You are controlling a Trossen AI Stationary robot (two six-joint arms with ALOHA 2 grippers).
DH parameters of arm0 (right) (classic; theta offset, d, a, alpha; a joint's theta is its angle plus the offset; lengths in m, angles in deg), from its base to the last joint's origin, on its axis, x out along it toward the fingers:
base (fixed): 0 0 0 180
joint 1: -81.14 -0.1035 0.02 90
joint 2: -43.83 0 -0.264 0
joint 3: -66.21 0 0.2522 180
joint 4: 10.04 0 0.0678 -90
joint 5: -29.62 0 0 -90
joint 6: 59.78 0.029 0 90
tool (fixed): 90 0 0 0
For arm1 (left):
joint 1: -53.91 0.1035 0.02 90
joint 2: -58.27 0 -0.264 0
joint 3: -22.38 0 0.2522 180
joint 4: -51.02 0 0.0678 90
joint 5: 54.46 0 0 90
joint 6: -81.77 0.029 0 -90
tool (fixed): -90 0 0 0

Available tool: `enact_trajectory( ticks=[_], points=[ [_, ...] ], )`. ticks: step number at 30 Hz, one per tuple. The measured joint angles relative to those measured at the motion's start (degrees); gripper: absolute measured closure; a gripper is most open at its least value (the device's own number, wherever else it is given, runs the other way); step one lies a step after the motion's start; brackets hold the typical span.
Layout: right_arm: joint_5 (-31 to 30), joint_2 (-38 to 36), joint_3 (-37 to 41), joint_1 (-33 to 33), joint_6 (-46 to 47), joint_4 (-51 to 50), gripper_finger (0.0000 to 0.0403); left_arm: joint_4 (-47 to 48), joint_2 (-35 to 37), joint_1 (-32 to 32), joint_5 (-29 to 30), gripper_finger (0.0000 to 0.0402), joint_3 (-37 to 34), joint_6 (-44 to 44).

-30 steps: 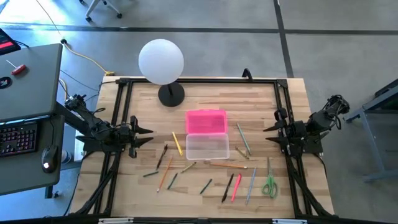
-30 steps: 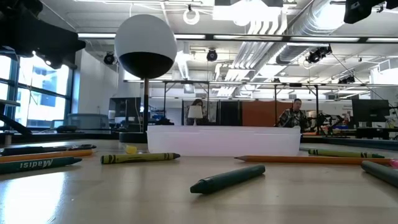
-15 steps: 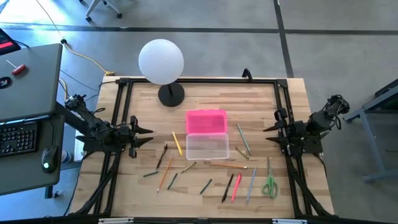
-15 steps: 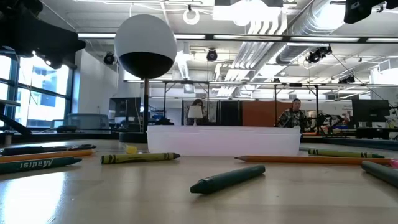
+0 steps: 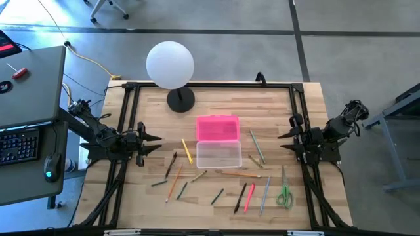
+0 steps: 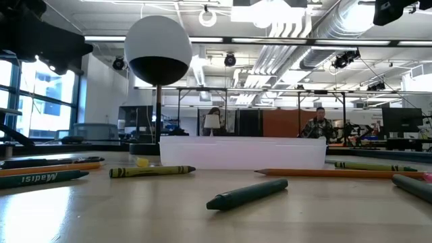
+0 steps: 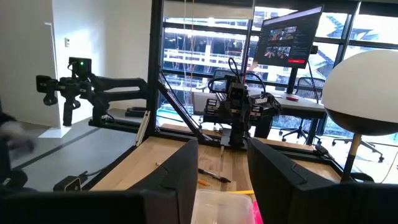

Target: Pick & place school supplies into a supply box

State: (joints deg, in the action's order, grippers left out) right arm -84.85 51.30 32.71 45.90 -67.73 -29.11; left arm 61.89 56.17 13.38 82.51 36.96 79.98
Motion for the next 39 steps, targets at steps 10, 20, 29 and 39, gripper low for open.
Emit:
enact_trajectory(
  ticks=[10, 20, 29, 39],
  points=[
    [0.00, 0.00, 0.01, 0.00, 0.01, -0.01, 0.0284, -0.21, 0.00, 0.03, 1.36, 0.0231, 0.00, 0.21],
    [0.01, 0.00, -0.01, 0.00, 0.01, 0.01, 0.0284, -0.60, 0.01, 0.02, -0.42, 0.0231, 0.00, -1.74],
    [0.00, 0.01, 0.00, 0.00, -0.01, 0.00, 0.0284, -1.02, 0.01, 0.02, -6.85, 0.0231, 0.00, -6.46],
    [0.01, 0.00, 0.00, 0.00, 0.00, 0.00, 0.0284, -0.65, 0.01, 0.02, -9.14, 0.0231, 0.00, -6.50]
  ],
)
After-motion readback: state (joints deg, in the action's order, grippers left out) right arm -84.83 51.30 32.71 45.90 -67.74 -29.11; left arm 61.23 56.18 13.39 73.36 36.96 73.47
